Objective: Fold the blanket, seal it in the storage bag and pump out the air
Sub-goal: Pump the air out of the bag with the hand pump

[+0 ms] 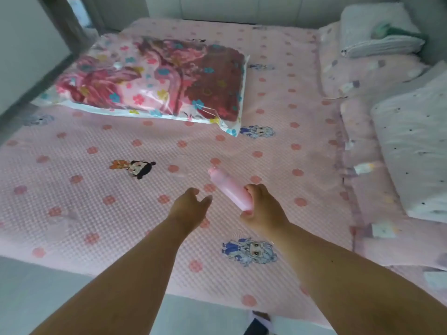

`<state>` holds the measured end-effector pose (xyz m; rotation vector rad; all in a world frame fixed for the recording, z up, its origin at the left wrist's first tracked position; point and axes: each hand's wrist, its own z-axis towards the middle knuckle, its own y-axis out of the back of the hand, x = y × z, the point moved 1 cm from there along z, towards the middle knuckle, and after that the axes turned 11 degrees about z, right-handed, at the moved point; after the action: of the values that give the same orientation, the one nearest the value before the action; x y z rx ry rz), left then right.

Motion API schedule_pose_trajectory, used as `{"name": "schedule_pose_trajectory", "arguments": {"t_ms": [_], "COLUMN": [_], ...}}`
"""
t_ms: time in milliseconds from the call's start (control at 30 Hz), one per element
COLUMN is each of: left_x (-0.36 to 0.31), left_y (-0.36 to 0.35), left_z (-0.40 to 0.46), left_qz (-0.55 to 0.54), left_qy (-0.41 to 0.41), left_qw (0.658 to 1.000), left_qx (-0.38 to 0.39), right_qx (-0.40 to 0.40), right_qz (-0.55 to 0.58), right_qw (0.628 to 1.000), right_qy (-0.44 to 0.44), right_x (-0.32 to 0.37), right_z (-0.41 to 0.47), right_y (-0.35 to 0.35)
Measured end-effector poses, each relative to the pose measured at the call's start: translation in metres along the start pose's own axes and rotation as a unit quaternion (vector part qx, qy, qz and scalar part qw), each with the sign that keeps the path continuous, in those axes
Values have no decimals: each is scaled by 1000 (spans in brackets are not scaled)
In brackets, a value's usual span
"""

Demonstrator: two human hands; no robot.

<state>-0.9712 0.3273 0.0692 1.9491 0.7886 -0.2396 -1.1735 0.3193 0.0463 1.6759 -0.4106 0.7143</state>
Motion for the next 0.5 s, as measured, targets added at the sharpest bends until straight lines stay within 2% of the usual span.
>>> {"name": "schedule_pose_trajectory", "arguments": {"t_ms": [200,367,500], "left_x": [117,238,328], "left_y": [96,168,224], "left_z": [-59,-112,-144], "left_qz": [-237,-322,-397], "left_qy": [48,97,126], "left_qw": [966,932,890], "left_qx": [-90,-137,-187], "right_qx": [63,88,94], "right_qz": [-41,-62,-57], "right_qw": [983,955,927], "right_qy": [165,277,359], "right_x": [146,267,352], "right_z": [-3,-20,-27], "right_y": [-81,-171,-236]}}
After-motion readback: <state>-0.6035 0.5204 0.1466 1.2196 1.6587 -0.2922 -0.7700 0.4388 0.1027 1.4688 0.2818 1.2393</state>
